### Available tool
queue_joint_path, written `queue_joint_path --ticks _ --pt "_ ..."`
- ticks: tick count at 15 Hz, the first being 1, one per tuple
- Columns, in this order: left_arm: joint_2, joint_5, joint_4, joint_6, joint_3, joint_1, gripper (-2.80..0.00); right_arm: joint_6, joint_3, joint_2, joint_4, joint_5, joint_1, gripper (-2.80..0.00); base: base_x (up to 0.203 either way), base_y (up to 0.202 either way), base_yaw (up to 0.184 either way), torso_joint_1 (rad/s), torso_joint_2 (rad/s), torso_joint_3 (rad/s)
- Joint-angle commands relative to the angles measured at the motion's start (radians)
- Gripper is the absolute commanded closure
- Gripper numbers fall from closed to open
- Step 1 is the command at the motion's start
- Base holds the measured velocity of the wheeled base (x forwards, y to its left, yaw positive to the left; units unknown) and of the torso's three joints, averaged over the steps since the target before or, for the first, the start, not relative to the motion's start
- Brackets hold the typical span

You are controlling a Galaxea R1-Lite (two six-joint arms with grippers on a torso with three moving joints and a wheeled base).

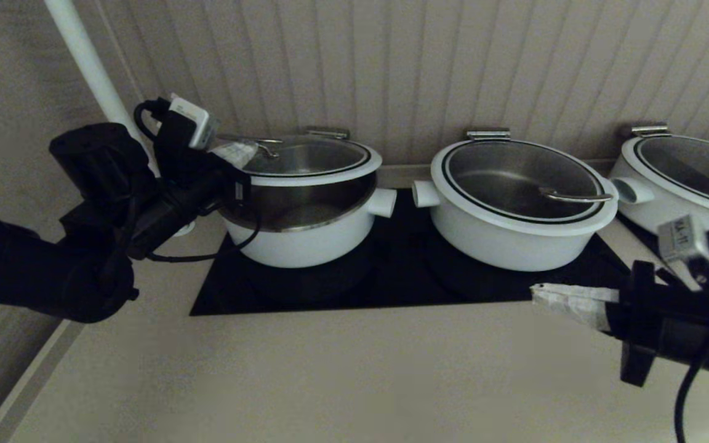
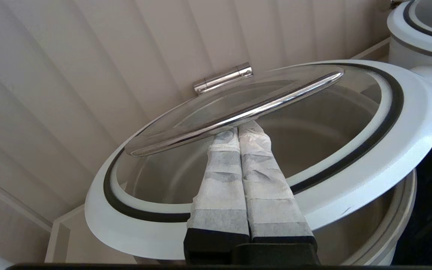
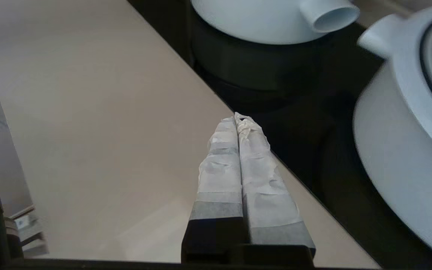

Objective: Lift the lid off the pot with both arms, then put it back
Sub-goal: Hold the pot lid with the right arm

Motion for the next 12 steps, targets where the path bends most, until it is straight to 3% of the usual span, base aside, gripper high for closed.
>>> queue_joint_path --ticks 1,8,12 --pt "0.007 -0.003 -0.007 0.002 0.0 0.0 0.0 -0.001 -0.044 0.085 -0.005 0.005 0.011 0.0 0.0 0.0 0.0 0.0 0.0 0.0" --pt "0.018 -0.003 -0.009 0.0 -0.002 0.0 0.0 0.008 -0.177 0.257 -0.053 0.017 0.129 0.0 0.0 0.0 0.0 0.0 0.0 0.0" --pt "0.025 -0.004 -0.011 -0.001 -0.003 0.0 0.0 0.047 -0.242 0.363 -0.201 0.019 0.183 0.0 0.0 0.0 0.0 0.0 0.0 0.0"
